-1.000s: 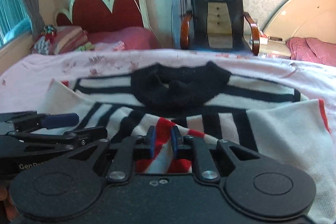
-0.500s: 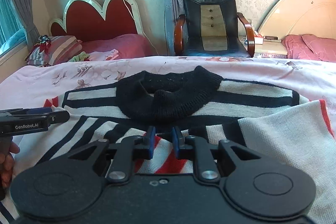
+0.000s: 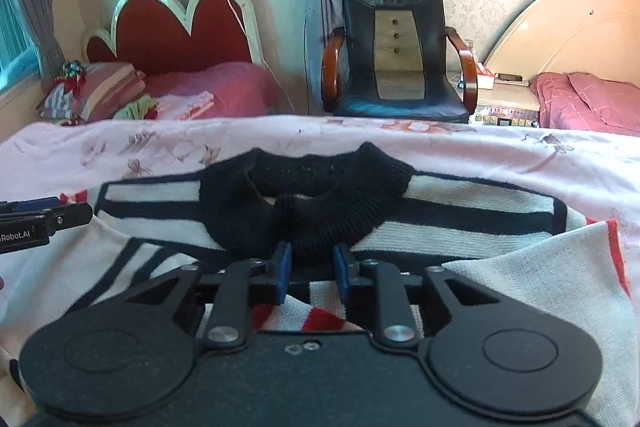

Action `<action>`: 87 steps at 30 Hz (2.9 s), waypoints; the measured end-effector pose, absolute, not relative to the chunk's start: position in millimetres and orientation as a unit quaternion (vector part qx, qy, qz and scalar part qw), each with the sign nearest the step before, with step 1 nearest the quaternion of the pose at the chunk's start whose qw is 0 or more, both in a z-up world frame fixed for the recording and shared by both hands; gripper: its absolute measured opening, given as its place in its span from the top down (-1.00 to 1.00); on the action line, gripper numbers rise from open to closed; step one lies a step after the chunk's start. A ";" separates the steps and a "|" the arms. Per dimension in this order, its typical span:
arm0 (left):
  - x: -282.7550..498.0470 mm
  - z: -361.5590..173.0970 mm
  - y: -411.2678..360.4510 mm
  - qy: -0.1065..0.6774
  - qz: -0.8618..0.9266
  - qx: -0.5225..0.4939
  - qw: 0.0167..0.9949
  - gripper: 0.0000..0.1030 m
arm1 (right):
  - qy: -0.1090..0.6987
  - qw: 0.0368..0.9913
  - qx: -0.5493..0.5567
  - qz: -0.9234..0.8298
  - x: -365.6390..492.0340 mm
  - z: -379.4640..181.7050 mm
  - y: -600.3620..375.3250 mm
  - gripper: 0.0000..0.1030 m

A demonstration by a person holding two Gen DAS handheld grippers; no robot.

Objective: Fold small clothes

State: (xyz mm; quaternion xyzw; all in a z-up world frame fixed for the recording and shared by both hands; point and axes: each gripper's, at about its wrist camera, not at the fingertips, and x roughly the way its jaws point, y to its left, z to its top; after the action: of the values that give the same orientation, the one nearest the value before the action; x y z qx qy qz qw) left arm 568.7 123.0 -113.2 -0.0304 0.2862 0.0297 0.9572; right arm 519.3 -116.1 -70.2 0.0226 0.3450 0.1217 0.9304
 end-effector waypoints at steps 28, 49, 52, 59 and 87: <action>506.3 -135.6 37.5 0.311 -0.028 -0.007 0.950 -0.63 | 0.352 0.933 0.041 0.055 425.7 -74.1 -218.0 0.63; 497.3 -113.1 -34.5 0.310 0.019 0.042 0.950 -0.63 | 0.334 0.936 0.023 0.109 474.1 -74.2 -230.5 0.73; 451.1 -110.7 -16.2 0.310 0.013 0.060 0.949 -0.63 | 0.328 0.936 0.042 0.122 441.9 -63.4 -248.9 0.65; 333.7 -117.0 18.9 0.335 0.020 0.070 0.939 -0.63 | 0.359 0.919 0.077 0.143 345.4 -48.3 -292.8 0.47; 192.7 -149.3 122.7 0.405 -0.130 -0.265 0.865 0.84 | 0.461 0.823 0.304 0.137 136.6 -89.6 -303.7 0.87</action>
State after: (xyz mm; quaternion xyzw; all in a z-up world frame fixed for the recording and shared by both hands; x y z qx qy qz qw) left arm 192.6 122.7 -149.3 -0.2654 0.4047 -0.1303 0.8653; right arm 136.6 -303.7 -89.6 0.3042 0.4605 0.1373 0.8225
